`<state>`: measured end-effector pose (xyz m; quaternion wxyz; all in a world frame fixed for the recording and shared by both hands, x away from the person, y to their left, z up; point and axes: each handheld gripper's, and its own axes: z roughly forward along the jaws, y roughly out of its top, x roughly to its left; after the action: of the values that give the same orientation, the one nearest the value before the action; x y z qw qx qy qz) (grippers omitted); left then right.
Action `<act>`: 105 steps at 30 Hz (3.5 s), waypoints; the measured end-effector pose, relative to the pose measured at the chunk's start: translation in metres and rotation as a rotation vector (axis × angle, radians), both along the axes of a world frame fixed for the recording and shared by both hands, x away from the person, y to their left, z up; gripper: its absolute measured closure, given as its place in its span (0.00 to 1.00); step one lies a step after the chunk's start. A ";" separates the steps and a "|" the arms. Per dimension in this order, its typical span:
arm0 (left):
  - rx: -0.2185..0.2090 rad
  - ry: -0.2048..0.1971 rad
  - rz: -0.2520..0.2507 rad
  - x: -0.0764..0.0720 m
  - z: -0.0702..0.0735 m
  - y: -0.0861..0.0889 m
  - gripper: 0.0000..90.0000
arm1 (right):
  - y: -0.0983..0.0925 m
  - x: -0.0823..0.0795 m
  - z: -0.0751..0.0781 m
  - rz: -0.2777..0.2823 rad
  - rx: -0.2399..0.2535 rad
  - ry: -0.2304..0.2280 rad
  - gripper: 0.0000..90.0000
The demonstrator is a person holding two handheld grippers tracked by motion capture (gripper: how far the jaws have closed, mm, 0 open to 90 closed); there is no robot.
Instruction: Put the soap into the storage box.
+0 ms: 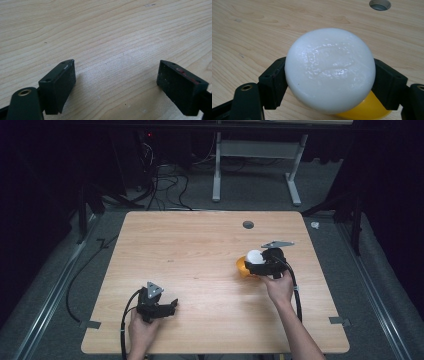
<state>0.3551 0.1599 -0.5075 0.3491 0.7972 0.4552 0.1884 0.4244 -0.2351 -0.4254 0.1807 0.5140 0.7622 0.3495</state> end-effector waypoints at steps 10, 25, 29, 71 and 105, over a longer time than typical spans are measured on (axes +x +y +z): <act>-0.001 0.000 0.000 0.000 0.000 0.000 0.18 | 0.001 0.007 -0.007 -0.022 -0.035 0.033 0.26; -0.003 0.000 -0.001 0.000 0.000 0.000 0.18 | 0.002 0.014 -0.015 -0.058 -0.047 0.067 0.26; -0.003 0.000 -0.001 0.000 0.000 0.000 0.18 | 0.003 0.015 -0.017 -0.058 -0.052 0.071 0.26; -0.002 0.003 -0.007 0.000 0.000 0.000 0.18 | -0.003 0.005 -0.010 -0.092 -0.020 0.008 0.27; -0.002 0.003 -0.004 0.000 0.000 0.000 0.18 | -0.034 -0.024 0.011 -0.094 0.047 -0.090 0.27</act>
<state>0.3551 0.1600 -0.5074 0.3494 0.7981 0.4543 0.1859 0.4003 -0.2689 -0.4139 0.2188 0.5370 0.7200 0.3813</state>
